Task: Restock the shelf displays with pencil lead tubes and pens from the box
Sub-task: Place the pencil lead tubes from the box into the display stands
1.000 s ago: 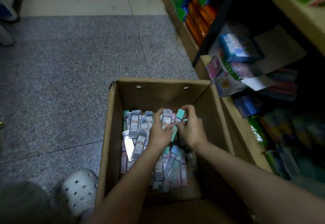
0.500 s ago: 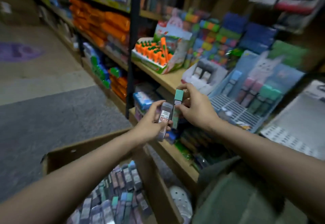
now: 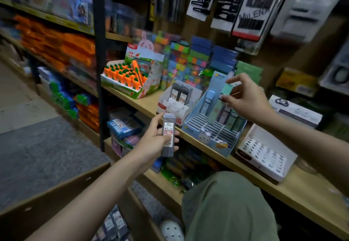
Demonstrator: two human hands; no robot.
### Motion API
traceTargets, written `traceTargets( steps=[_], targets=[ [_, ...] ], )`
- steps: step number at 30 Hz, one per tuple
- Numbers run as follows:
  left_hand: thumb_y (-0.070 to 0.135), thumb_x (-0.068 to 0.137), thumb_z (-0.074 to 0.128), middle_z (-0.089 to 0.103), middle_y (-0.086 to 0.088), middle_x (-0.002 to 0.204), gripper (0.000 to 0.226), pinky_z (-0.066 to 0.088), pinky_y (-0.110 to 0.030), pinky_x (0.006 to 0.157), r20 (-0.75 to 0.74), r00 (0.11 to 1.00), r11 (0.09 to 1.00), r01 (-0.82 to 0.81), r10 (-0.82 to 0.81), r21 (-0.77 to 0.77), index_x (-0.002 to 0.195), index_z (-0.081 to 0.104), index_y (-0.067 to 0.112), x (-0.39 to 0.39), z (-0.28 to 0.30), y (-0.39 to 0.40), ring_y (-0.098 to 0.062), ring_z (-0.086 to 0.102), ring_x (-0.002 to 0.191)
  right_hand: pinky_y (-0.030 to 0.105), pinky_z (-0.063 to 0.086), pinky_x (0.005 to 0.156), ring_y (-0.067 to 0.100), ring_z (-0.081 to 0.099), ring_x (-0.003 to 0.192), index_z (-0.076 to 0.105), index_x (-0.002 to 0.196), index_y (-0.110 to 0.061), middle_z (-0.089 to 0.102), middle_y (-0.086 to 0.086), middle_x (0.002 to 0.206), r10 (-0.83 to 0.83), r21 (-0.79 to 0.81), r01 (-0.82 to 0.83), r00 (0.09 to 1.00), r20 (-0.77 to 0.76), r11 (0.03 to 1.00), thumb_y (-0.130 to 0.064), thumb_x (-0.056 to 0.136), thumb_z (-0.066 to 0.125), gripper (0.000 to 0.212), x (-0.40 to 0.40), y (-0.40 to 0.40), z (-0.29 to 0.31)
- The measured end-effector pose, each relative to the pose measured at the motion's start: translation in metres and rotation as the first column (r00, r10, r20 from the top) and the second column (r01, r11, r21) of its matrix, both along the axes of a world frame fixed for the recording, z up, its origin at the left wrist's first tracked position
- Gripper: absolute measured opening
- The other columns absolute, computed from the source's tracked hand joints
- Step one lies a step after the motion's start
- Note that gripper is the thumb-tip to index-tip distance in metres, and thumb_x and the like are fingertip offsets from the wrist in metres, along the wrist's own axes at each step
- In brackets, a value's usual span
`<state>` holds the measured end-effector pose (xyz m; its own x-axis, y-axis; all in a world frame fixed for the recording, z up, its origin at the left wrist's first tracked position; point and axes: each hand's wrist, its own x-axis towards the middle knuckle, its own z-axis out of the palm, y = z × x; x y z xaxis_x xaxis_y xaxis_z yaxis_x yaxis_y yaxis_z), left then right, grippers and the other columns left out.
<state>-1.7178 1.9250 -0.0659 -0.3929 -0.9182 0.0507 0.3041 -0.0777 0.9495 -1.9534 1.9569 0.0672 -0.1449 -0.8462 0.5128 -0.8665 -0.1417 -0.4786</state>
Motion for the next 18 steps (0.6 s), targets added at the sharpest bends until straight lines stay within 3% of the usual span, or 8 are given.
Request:
traceTargets(
  steps=[6, 8, 11, 13, 18],
  targets=[
    [-0.005, 0.094, 0.051, 0.073, -0.002, 0.099, 0.066, 0.058, -0.033, 0.072, 0.0, 0.995, 0.995, 0.097, -0.097, -0.034, 0.133, 0.034, 0.046, -0.016, -0.001, -0.002, -0.016, 0.07, 0.086, 0.034, 0.057, 0.069, 0.013, 0.064, 0.08, 0.049, 0.104, -0.022, 0.06, -0.005, 0.097, -0.064, 0.002, 0.067, 0.97, -0.236, 0.998, -0.02, 0.081, 0.078, 0.037, -0.024, 0.007, -0.003],
    [-0.004, 0.095, 0.05, 0.074, 0.0, 0.099, 0.053, 0.059, -0.036, 0.075, 0.009, 0.99, 0.989, 0.143, -0.143, -0.037, 0.132, 0.039, 0.033, -0.025, -0.003, 0.002, -0.016, 0.071, 0.09, 0.031, 0.056, 0.068, 0.012, 0.062, 0.078, 0.051, 0.103, -0.018, 0.061, -0.004, 0.096, -0.086, 0.016, 0.095, 0.955, -0.283, 0.995, -0.018, 0.081, 0.079, 0.035, -0.03, 0.01, -0.008],
    [-0.001, 0.096, 0.05, 0.073, -0.004, 0.106, 0.038, 0.059, -0.036, 0.081, 0.044, 0.984, 0.983, 0.175, -0.173, -0.055, 0.13, 0.048, 0.016, -0.037, -0.005, 0.008, -0.017, 0.07, 0.094, 0.039, 0.058, 0.069, 0.018, 0.064, 0.077, 0.055, 0.102, -0.015, 0.066, 0.003, 0.088, -0.125, 0.028, 0.147, 0.919, -0.374, 0.989, -0.02, 0.078, 0.081, 0.035, -0.039, 0.013, -0.01],
    [-0.001, 0.096, 0.051, 0.073, -0.004, 0.105, 0.034, 0.059, -0.035, 0.083, 0.039, 0.985, 0.984, 0.169, -0.167, -0.062, 0.125, 0.052, 0.018, -0.04, -0.005, 0.009, -0.017, 0.071, 0.095, 0.043, 0.058, 0.068, 0.022, 0.066, 0.078, 0.055, 0.1, -0.016, 0.069, 0.007, 0.088, -0.143, 0.024, 0.169, 0.893, -0.426, 0.985, -0.018, 0.077, 0.082, 0.036, -0.046, 0.013, -0.009],
    [-0.002, 0.096, 0.052, 0.072, -0.007, 0.103, 0.034, 0.058, -0.037, 0.084, 0.009, 0.992, 0.991, 0.13, -0.13, -0.029, 0.12, 0.054, 0.023, -0.04, -0.012, 0.004, -0.019, 0.071, 0.095, 0.034, 0.052, 0.058, 0.028, 0.066, 0.075, 0.052, 0.096, -0.017, 0.07, 0.01, 0.085, -0.17, -0.008, 0.196, 0.829, -0.533, 0.981, -0.014, 0.074, 0.082, 0.037, -0.061, 0.01, -0.011]
  ],
)
